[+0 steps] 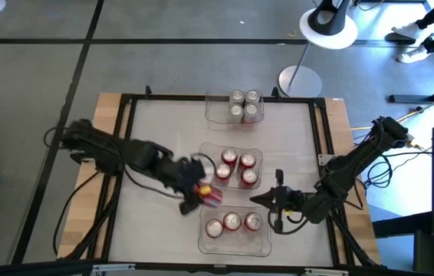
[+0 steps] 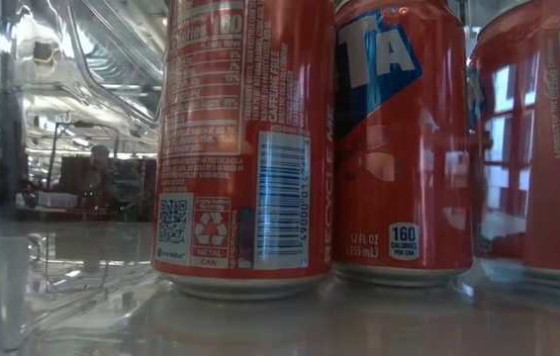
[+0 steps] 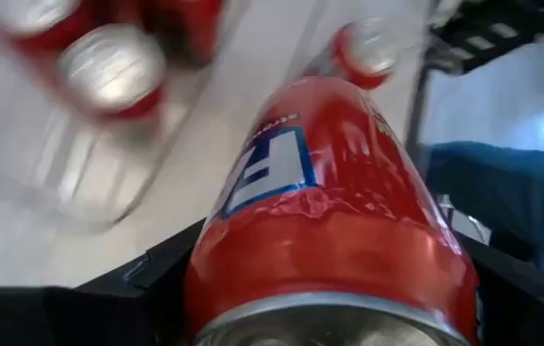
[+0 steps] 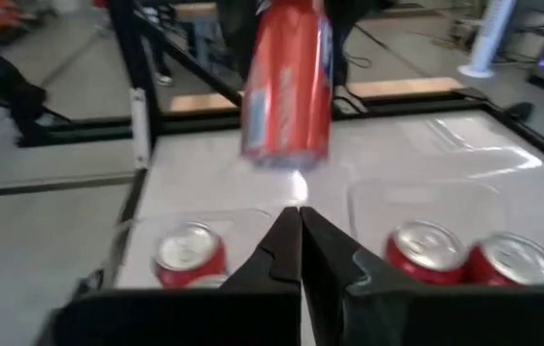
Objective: Sort soda cans
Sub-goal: Put the red soda can into the bottom transparent bin
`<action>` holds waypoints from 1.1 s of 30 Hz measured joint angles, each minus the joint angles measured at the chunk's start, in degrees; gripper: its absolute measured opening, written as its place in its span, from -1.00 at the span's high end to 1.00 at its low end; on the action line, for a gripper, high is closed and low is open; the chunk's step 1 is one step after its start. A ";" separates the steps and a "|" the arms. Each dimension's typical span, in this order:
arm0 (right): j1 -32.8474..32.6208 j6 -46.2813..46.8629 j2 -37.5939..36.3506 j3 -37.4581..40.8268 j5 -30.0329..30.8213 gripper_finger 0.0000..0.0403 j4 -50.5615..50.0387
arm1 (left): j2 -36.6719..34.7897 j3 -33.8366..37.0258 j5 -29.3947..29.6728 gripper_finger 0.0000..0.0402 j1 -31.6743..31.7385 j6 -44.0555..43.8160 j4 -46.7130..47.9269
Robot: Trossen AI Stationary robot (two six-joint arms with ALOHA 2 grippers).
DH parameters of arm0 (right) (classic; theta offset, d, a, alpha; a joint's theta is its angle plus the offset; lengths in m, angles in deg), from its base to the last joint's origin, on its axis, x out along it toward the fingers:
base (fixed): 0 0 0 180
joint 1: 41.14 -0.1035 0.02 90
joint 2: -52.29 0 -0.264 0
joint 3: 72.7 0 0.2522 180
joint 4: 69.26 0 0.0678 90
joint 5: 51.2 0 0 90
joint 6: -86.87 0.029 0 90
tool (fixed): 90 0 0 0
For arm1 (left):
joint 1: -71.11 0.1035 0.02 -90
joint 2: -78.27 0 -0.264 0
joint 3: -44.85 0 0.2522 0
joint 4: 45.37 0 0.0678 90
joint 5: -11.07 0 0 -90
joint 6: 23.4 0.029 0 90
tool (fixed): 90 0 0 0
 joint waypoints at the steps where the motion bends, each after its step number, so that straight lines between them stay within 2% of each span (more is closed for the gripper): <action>1: 0.00 -0.47 0.00 0.00 -0.71 1.00 1.06 | 2.01 -2.30 0.48 -0.46 -0.86 0.67 -0.74; 7: -0.11 -1.16 0.95 -0.02 -6.91 1.00 3.90 | 12.74 -16.64 1.72 -0.46 -3.19 4.84 -2.83; 11: -0.49 -0.32 2.76 -0.02 -9.74 1.00 5.03 | 17.38 -21.55 1.84 -0.46 -3.98 6.20 -2.68; 15: -1.30 -0.21 5.41 -0.02 -12.21 1.00 8.24 | 19.03 -22.42 1.06 -0.46 -4.70 6.29 -3.63; 21: -2.32 1.97 8.22 -0.20 -13.14 1.00 9.70 | 19.63 -22.33 3.28 -0.46 -5.76 6.76 -8.27; 33: -2.08 1.59 10.65 0.05 -12.17 1.00 10.17 | 21.38 -22.44 8.94 -0.44 -5.92 8.41 -13.59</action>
